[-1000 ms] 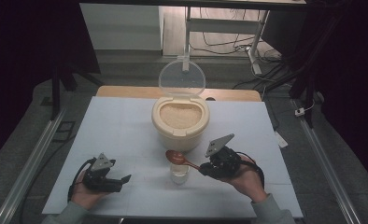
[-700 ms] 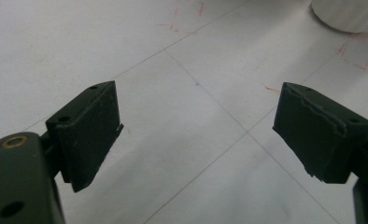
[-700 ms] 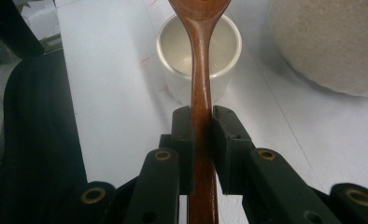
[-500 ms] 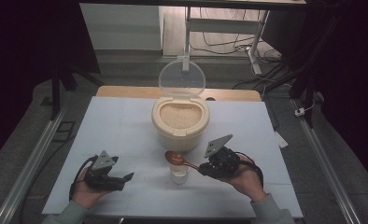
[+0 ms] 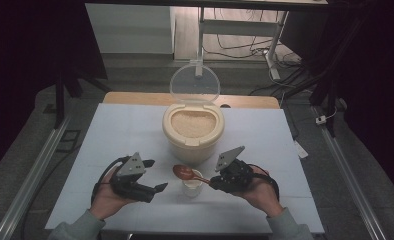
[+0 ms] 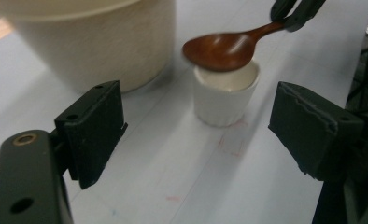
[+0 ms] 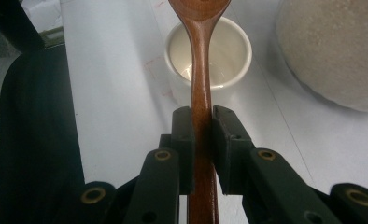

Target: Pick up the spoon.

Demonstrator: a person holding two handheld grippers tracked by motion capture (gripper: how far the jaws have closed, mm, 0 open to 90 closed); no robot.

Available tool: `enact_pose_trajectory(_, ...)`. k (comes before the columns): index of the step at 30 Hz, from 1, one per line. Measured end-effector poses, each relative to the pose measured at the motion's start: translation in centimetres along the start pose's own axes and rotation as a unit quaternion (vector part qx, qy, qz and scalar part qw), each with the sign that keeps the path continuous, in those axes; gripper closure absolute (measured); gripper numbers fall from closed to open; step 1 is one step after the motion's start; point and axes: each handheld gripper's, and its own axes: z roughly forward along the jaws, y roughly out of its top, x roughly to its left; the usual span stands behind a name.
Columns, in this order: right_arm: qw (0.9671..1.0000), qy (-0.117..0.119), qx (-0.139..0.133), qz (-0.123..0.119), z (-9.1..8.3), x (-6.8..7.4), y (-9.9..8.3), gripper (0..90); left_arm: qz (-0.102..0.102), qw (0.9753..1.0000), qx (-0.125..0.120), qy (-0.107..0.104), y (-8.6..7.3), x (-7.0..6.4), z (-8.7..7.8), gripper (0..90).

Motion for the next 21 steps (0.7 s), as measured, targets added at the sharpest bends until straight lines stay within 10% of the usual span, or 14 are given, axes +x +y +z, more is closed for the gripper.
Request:
enact_pose_trajectory(11,0.9998,0.004,0.002,-0.017,0.5,0.5,0.4,79.2,0.064,0.9968,0.024,-0.042,4.3,-1.5,2.3,25.0)
enact_pose_trajectory(21,0.9992,0.009,0.008,-0.037,0.8,1.4,1.1,79.2,0.103,0.9872,0.09,-0.082,5.8,-2.3,5.1,34.7)
